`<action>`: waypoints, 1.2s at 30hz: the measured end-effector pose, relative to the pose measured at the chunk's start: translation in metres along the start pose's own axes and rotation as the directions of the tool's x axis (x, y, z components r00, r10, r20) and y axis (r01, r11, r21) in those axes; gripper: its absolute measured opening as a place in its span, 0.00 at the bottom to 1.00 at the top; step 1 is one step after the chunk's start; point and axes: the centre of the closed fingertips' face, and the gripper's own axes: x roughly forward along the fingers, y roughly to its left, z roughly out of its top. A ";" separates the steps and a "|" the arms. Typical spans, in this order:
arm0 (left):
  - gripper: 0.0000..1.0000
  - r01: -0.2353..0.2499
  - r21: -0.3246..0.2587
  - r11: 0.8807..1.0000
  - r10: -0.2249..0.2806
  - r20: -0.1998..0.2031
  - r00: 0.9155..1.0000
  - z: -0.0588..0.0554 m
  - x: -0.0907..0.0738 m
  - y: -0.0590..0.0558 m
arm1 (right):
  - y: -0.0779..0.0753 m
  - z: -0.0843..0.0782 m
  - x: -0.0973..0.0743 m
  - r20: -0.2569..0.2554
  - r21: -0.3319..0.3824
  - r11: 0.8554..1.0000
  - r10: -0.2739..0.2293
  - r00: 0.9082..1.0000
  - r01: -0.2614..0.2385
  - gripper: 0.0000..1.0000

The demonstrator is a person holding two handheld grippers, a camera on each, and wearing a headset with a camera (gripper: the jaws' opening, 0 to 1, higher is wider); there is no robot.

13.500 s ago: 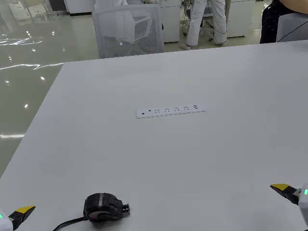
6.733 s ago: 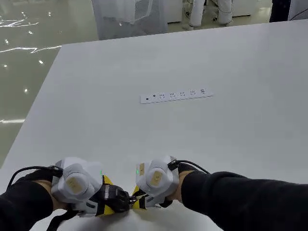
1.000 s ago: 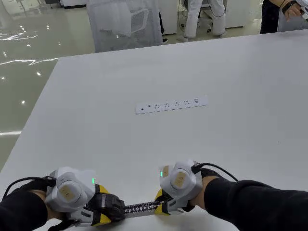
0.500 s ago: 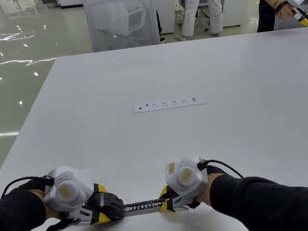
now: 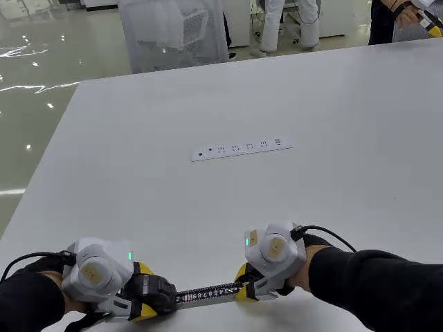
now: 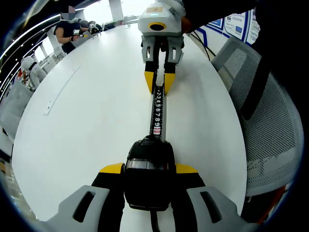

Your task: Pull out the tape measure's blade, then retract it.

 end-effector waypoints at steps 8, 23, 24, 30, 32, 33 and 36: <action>0.32 -0.002 -0.002 1.000 0.002 0.000 1.000 0.000 0.000 0.000 | -0.001 -0.004 -0.004 -0.002 0.003 1.000 -0.001 1.000 0.001 0.09; 0.32 -0.002 -0.003 1.000 0.002 0.001 1.000 0.000 0.001 0.000 | -0.003 -0.011 -0.009 -0.008 0.006 1.000 -0.002 1.000 0.002 0.09; 0.32 -0.002 -0.003 1.000 0.002 0.000 1.000 0.000 0.001 0.000 | -0.003 -0.011 -0.009 -0.008 0.006 1.000 -0.002 1.000 0.002 0.09; 0.32 -0.004 -0.004 1.000 0.004 0.000 1.000 0.000 0.000 0.000 | -0.003 -0.015 -0.012 -0.008 0.010 1.000 -0.002 1.000 0.002 0.09; 0.32 -0.004 -0.004 1.000 0.004 0.000 1.000 0.000 0.000 0.000 | -0.003 -0.016 -0.013 -0.009 0.009 1.000 -0.002 1.000 0.002 0.09; 0.32 -0.003 -0.004 1.000 0.003 0.000 1.000 0.000 0.001 0.000 | -0.003 -0.016 -0.013 -0.009 0.010 1.000 -0.002 1.000 0.002 0.09; 0.32 -0.003 -0.005 1.000 0.003 0.000 1.000 0.000 0.000 0.000 | -0.003 -0.017 -0.015 -0.009 0.012 1.000 -0.003 1.000 0.004 0.09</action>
